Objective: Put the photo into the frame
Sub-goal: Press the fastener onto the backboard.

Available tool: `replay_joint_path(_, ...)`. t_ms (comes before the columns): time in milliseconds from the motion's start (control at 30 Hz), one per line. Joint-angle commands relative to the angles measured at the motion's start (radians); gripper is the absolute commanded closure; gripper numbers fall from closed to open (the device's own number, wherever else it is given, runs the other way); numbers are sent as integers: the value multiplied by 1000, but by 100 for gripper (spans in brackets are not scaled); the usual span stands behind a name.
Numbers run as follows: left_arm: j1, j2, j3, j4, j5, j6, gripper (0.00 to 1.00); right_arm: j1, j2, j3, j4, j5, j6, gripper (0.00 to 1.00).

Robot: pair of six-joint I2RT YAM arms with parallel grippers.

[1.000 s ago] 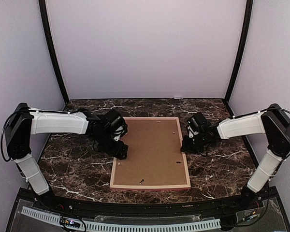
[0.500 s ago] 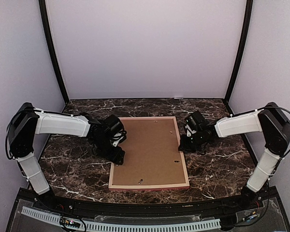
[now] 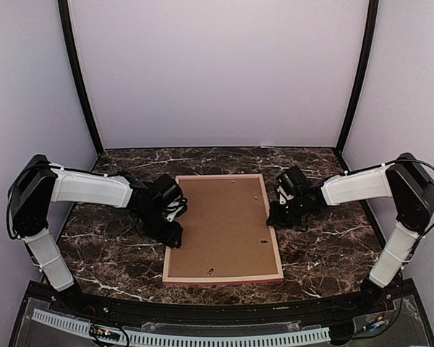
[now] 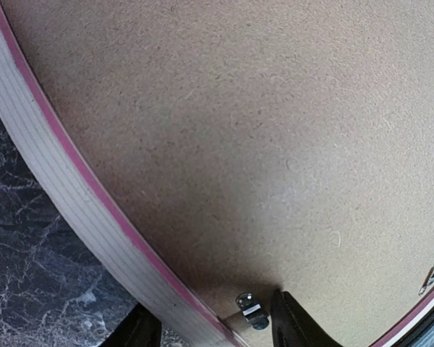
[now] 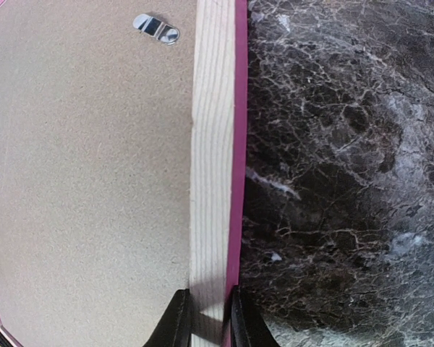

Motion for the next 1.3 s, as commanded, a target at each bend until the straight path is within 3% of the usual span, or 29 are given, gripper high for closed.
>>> replay_joint_path(0,-2,-11,-47,-10,6,20,49,1,26,-13,17,-23,-3,81)
replay_joint_path(733,-1,-32,-83,16,67,39,69,1,44,-18,36,-36,-2,81)
replay_joint_path(1000,1,-82,-51,23,115,37,40,1,45,-17,35,-38,-3,81)
replay_joint_path(1267,36,-123,13,18,92,34,30,1,47,-13,36,-37,-2,81)
